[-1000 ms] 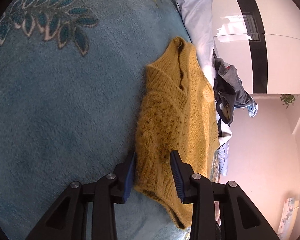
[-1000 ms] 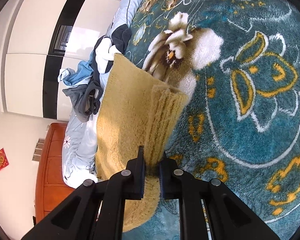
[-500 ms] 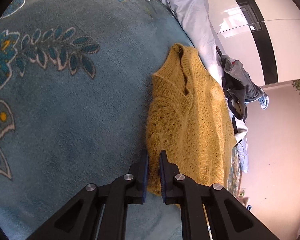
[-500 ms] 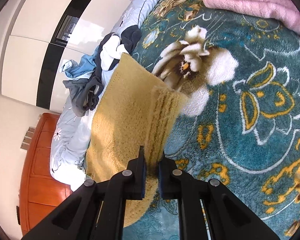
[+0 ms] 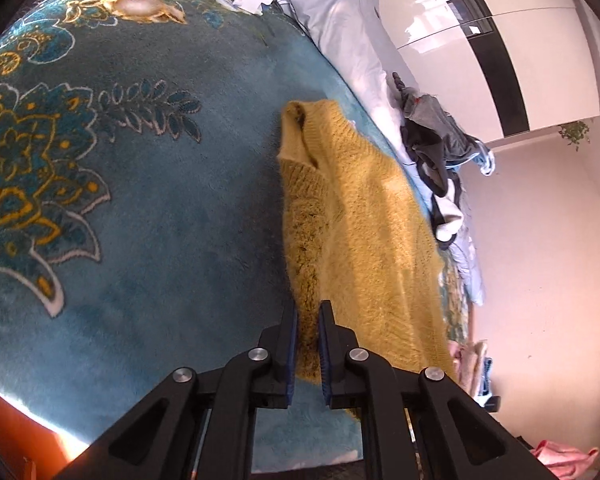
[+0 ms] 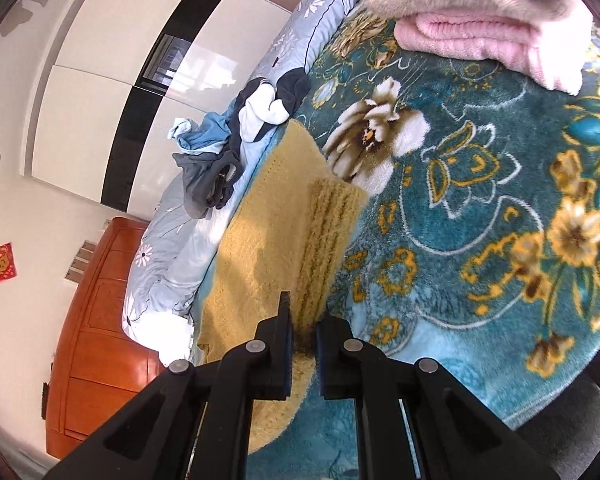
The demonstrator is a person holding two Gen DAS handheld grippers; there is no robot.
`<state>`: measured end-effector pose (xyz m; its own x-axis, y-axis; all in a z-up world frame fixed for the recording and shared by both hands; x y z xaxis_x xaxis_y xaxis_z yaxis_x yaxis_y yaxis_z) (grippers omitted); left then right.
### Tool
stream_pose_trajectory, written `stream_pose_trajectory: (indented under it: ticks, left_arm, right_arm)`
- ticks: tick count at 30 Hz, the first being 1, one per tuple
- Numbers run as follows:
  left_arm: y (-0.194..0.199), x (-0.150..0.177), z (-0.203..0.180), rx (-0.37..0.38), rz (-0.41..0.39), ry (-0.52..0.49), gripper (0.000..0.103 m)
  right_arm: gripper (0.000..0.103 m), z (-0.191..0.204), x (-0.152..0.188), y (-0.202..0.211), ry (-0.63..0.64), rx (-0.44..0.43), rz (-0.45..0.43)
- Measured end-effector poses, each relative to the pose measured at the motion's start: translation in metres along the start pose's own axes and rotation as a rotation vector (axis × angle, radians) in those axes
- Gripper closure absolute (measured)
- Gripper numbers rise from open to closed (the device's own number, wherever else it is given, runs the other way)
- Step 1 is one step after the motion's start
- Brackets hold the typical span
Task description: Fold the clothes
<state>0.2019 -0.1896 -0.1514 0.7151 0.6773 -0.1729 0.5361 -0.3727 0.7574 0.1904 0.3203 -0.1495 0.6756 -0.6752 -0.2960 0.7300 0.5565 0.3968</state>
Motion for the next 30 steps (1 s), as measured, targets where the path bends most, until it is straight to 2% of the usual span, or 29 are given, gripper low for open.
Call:
stream_pose_trajectory:
  ticks: [2, 6, 14, 18, 24, 30]
  left_arm:
    - [0.005, 0.0, -0.002, 0.029, -0.011, 0.009, 0.093]
    - [-0.002, -0.018, -0.015, 0.071, -0.041, 0.011, 0.093]
    - [-0.024, -0.078, -0.05, 0.128, -0.086, 0.04, 0.093]
    - [-0.047, -0.112, -0.055, 0.143, -0.089, 0.109, 0.093]
    - [-0.09, -0.156, -0.067, 0.119, -0.087, 0.175, 0.093]
    - [-0.121, -0.182, -0.068, 0.068, -0.06, 0.21, 0.093]
  right_arm:
    - [0.094, 0.002, -0.002, 0.007, 0.002, 0.0, -0.004]
    - [0.094, 0.016, -0.017, -0.004, 0.021, -0.01, 0.004]
    - [0.094, 0.062, -0.073, -0.058, 0.091, -0.016, 0.028]
    - [0.094, 0.067, -0.106, -0.095, 0.075, -0.018, 0.036]
    - [0.094, 0.059, -0.147, -0.161, 0.042, 0.034, 0.078]
    - [0.094, 0.048, -0.171, -0.218, 0.031, 0.098, 0.138]
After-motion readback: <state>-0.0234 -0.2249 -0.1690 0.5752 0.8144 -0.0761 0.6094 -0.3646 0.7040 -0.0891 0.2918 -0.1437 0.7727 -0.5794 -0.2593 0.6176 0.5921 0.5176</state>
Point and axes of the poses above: each gripper's, at about its wrist camera, not at the fingertips, and y roughly against the way its jaws point, z to its left, x to its underside, the point moved 5 cm from there along -y, roughly the way its jaws point, and after that the axes turned 8 degrees about -x, right-handed, at the moved point
